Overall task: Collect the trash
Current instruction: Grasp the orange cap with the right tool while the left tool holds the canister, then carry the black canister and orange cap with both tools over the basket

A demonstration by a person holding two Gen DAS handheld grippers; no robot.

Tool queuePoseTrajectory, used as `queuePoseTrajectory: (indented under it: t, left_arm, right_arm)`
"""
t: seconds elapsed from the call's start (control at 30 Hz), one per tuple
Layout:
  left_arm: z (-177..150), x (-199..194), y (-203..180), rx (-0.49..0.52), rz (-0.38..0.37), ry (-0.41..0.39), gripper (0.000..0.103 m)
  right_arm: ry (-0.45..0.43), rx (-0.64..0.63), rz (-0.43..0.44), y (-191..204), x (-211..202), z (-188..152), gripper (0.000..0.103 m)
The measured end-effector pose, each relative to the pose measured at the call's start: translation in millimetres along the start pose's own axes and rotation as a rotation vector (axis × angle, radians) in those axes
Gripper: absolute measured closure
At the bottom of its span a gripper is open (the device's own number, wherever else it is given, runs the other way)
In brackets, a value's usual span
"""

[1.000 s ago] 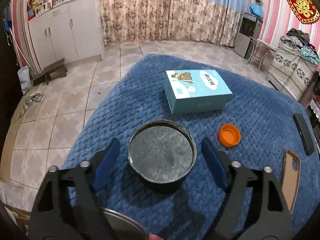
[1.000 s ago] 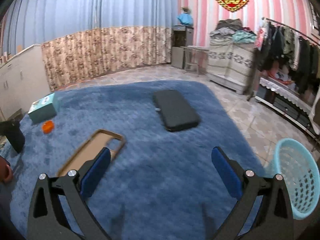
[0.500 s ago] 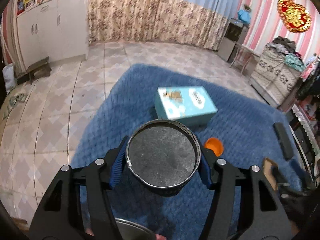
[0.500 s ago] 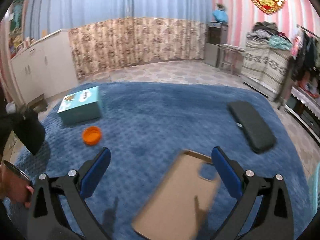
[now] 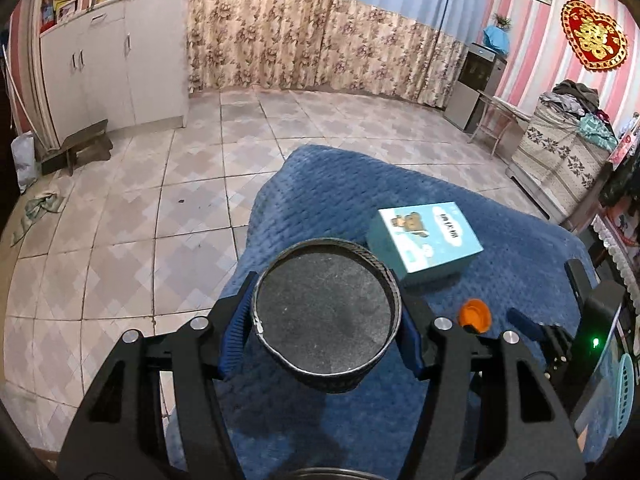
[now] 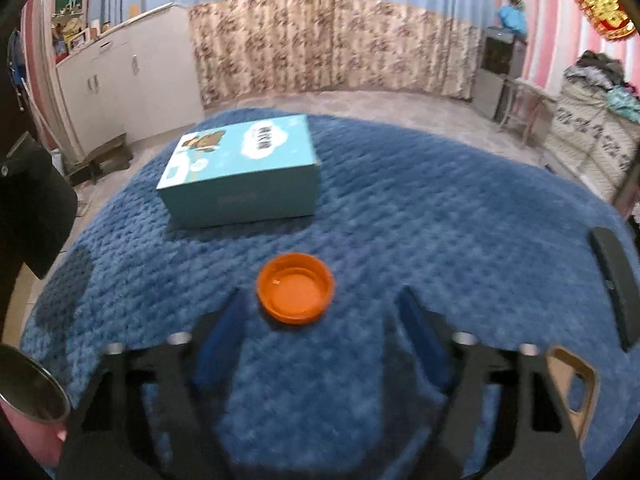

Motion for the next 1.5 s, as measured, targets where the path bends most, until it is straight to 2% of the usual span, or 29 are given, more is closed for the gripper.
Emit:
queuePoseTrajectory:
  t: [0.03, 0.07, 0.2, 0.3, 0.47, 0.73, 0.9, 1.07, 1.33, 1.5]
  left_arm:
    - [-1, 2, 2, -0.004, 0.001, 0.004, 0.043]
    - [-1, 3, 2, -0.008, 0.003, 0.007, 0.043]
    - [-2, 4, 3, -0.007, -0.003, 0.005, 0.043]
    - [-4, -1, -7, 0.013, -0.007, -0.008, 0.043]
    - [-8, -8, -36, 0.046, -0.047, -0.017, 0.043]
    - [-23, -32, -117, 0.127, -0.139, -0.051, 0.043]
    - [-45, -33, -183, 0.228, -0.203, -0.036, 0.043]
    - [-71, -35, -243, 0.286, -0.273, -0.013, 0.043]
    - [-100, -46, -317, 0.389, -0.351, -0.022, 0.043]
    - [-113, -48, -359, 0.465, -0.378, -0.033, 0.043]
  right_arm:
    - [0.009, -0.006, 0.013, 2, 3, 1, 0.062]
    - [0.016, -0.010, 0.030, 4, 5, 0, 0.063]
    - [-0.030, 0.013, 0.061, -1, -8, 0, 0.064]
    - [-0.068, 0.026, 0.053, -10, -24, -2, 0.064]
    - [-0.126, 0.020, -0.011, -40, -69, -7, 0.064]
    - [-0.212, 0.047, -0.165, -124, -159, -33, 0.064]
    - [-0.232, 0.133, -0.264, -194, -207, -62, 0.063]
    - [-0.244, 0.237, -0.384, -272, -247, -94, 0.063]
    - [-0.251, 0.363, -0.525, -370, -286, -144, 0.063]
    - [-0.266, 0.497, -0.541, -418, -285, -180, 0.063]
Point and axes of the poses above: each gripper's, at about its wrist camera, not at the fingertips, and x roughly the way its jaws point, y to its left, z to its top, the point moved 4 cm from there along x, roughly the way its jaws point, and after that the axes turned 5 degrees about -z, right-handed, at the moved point
